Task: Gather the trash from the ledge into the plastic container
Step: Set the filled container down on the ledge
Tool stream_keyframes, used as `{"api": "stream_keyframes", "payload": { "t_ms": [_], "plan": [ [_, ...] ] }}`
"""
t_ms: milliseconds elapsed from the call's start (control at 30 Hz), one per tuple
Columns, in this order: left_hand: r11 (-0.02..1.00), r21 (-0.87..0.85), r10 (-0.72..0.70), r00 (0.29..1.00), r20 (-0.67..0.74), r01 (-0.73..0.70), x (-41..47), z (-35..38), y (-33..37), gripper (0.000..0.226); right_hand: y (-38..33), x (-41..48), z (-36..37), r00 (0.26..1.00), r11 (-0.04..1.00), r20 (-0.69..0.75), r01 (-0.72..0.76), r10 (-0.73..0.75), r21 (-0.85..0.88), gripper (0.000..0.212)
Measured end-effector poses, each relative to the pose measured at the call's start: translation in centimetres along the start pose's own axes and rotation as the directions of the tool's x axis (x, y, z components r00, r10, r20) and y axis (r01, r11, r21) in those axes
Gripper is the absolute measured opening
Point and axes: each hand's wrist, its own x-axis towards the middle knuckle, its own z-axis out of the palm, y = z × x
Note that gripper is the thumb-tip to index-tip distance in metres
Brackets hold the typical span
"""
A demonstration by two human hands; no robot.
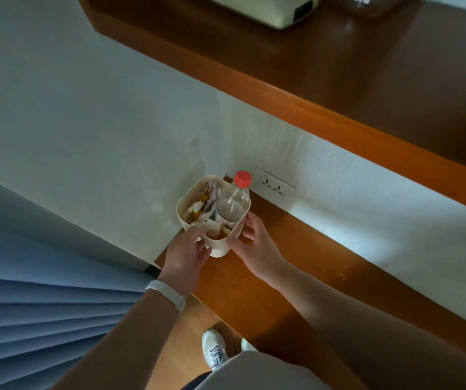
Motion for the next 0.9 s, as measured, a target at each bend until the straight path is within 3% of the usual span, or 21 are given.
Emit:
{"api": "stream_keyframes", "payload": {
  "t_ms": [233, 467, 600, 767, 900],
  "plan": [
    [0.998, -0.063, -0.03, 1.0, -0.005, 0.03, 3.0, 1.7, 0.5, 0.031, -0.2, 2.5, -0.5, 0.998, 0.998, -0.052, -0.049, 0.048, -0.026, 0.067],
    [1.0, -0.017, -0.006, 0.999, 0.054, 0.007, 6.1, 2.5, 0.8, 0.025, -0.3, 5.1, -0.8, 0.994, 0.996, -0.088, -0.067, 0.062, -0.055, 0.074],
    [1.0, 0.021, -0.003, 0.993, 0.121, 0.0, 7.2, 3.0, 1.5, 0.007, -0.5, 6.4, -0.9, 0.989, 0.994, -0.122, -0.087, 0.078, -0.067, 0.073],
    [0.992, 0.098, 0.058, 0.978, 0.203, -0.079, 8.6, 3.2, 2.4, 0.005, -0.4, 7.9, -1.2, 0.982, 0.992, -0.174, -0.09, 0.074, -0.086, 0.07],
    [0.985, 0.156, 0.038, 0.968, 0.248, -0.078, 9.3, 3.2, 2.4, 0.041, -0.3, 8.9, -1.7, 0.979, 0.991, -0.184, -0.107, 0.091, -0.079, 0.073]
  ]
}}
